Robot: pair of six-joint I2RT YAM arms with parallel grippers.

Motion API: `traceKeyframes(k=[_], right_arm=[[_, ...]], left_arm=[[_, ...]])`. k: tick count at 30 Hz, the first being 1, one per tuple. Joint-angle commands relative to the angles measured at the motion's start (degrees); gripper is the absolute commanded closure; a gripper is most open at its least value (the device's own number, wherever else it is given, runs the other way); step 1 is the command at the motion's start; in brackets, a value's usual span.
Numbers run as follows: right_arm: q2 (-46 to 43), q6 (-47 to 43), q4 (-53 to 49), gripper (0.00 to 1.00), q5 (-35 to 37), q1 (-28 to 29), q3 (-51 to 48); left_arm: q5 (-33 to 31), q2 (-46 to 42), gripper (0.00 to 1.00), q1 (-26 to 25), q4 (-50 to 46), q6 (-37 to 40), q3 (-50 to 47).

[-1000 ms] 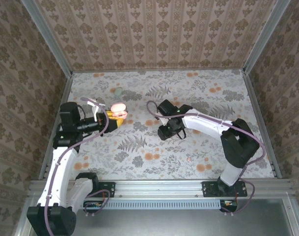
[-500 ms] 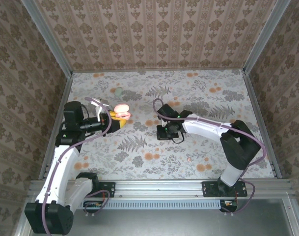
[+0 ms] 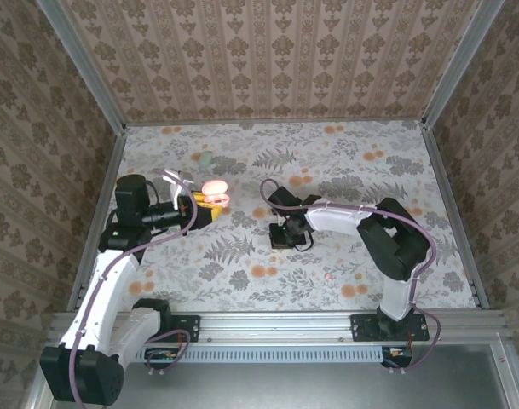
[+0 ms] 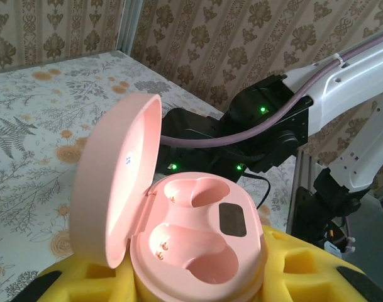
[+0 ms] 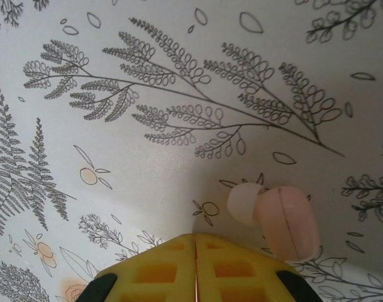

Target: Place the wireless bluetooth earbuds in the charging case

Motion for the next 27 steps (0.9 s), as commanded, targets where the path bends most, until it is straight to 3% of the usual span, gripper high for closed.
traceKeyframes(k=[1, 15, 27], right_arm=[[-0.1, -1.8, -5.4, 0.92, 5.0, -2.0, -0.6], [1.3, -6.7, -12.3, 0.92, 10.8, -5.0, 5.7], [4.2, -8.7, -13.5, 0.92, 10.9, -6.2, 11.9]], left_arm=[[-0.3, 0.0, 0.91, -0.5, 1.4, 0.7, -0.1], [-0.8, 0.7, 0.91, -0.6, 1.3, 1.6, 0.0], [-1.2, 0.5, 0.91, -0.7, 0.1, 2.3, 0.2]])
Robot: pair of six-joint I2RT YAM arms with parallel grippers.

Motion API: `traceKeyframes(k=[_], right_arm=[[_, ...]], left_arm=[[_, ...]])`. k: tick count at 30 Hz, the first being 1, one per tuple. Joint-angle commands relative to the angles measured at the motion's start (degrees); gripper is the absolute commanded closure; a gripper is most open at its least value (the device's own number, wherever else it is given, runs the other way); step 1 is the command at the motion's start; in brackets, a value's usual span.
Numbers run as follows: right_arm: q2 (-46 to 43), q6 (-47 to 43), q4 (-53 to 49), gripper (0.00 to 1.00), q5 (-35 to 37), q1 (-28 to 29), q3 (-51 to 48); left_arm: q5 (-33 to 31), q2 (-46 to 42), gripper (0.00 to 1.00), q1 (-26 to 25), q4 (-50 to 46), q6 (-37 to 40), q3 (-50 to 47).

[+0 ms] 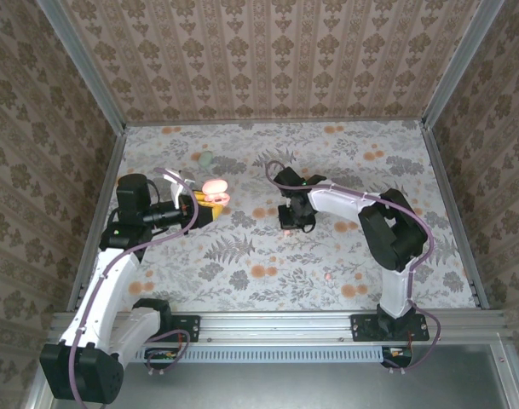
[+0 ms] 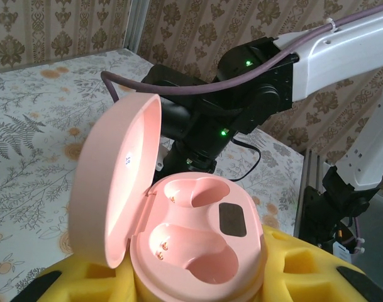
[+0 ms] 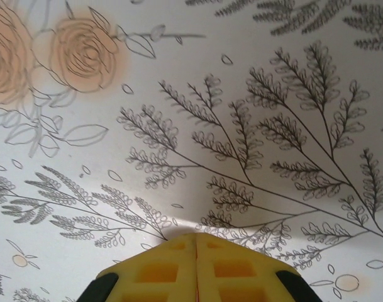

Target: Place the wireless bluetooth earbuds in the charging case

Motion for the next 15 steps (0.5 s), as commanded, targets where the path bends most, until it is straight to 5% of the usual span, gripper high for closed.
traceKeyframes(k=[1, 3, 7, 15], right_arm=[[-0.2, -0.9, -3.4, 0.92, 1.8, -0.5, 1.0], [-2.4, 0.2, -3.8, 0.91, 2.5, -0.8, 0.0], [-7.2, 5.7, -3.7, 0.67, 2.0, -0.8, -3.1], [-9.6, 14.2, 4.8, 0.55, -2.9, 1.4, -9.9]], left_arm=[[0.1, -0.2, 0.91, -0.5, -0.4, 1.9, 0.3], [-0.2, -0.3, 0.91, -0.5, -1.0, 2.3, 0.5], [-0.4, 0.0, 0.91, -0.5, -0.9, 2.7, 0.7], [0.4, 1.7, 0.91, -0.6, 1.3, 2.1, 0.4]])
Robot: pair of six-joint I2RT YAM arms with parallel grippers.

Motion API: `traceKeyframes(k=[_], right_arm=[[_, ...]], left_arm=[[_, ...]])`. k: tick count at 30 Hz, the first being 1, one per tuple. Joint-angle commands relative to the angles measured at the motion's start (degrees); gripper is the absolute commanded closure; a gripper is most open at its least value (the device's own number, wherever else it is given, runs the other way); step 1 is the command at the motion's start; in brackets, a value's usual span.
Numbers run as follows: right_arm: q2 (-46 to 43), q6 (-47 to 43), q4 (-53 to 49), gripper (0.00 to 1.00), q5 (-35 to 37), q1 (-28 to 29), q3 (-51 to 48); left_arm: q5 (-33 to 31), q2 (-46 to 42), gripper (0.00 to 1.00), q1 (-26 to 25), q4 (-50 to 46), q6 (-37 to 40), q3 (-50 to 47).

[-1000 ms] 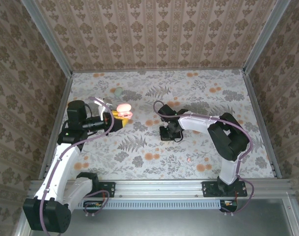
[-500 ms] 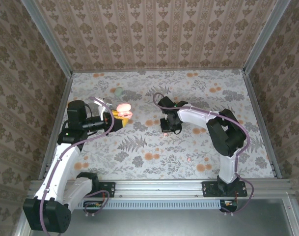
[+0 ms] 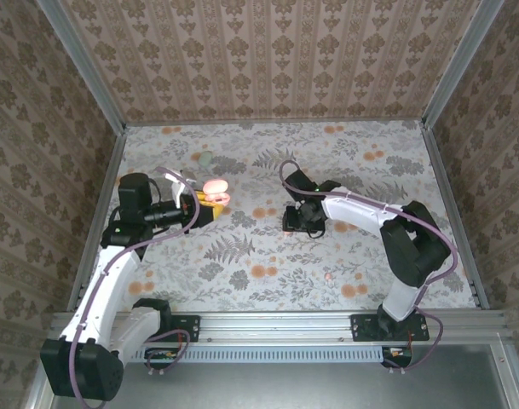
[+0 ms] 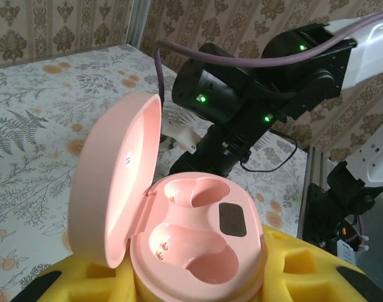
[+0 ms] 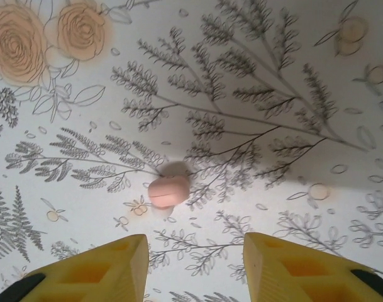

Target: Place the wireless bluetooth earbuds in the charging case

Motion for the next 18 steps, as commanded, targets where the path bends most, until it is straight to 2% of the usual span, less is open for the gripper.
traceKeyframes(k=[1, 18], right_arm=[[1.2, 4.2, 2.8, 0.55, -2.1, 0.7, -1.5], [7.3, 3.6, 3.3, 0.61, -3.9, 0.8, 2.7]], left_arm=[[0.8, 0.2, 0.91, -0.5, 1.3, 1.1, 0.6], [0.0, -2.5, 0.91, -0.5, -1.0, 2.5, 0.0]])
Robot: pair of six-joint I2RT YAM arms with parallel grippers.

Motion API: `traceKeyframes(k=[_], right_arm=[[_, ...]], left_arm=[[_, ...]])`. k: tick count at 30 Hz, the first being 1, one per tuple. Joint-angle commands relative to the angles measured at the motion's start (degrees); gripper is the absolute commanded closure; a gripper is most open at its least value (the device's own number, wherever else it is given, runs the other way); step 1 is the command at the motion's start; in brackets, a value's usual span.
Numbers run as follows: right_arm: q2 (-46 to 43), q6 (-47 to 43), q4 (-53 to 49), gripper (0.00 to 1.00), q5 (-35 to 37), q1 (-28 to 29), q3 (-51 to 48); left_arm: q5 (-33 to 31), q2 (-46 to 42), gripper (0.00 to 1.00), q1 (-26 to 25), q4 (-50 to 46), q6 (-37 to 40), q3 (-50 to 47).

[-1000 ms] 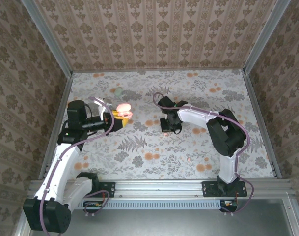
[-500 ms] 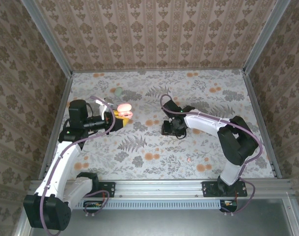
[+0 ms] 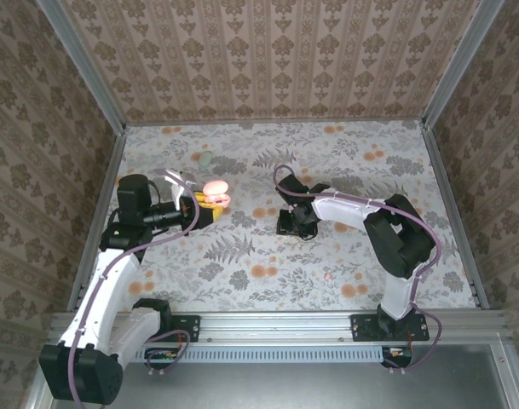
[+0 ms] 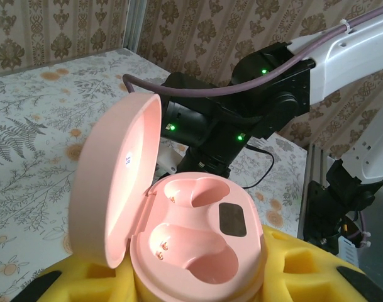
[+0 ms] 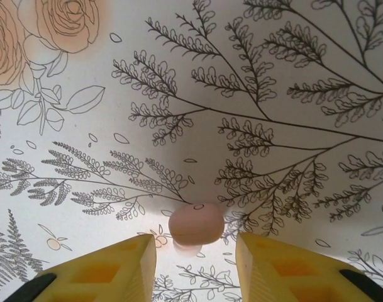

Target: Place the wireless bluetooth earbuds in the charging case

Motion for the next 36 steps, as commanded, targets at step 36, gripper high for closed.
traceKeyframes(k=[36], right_arm=[[3.1, -6.8, -8.4, 0.78, 4.6, 1.7, 7.6]], left_arm=[[0.0, -0.5, 0.91, -0.2, 0.1, 1.6, -1.1]])
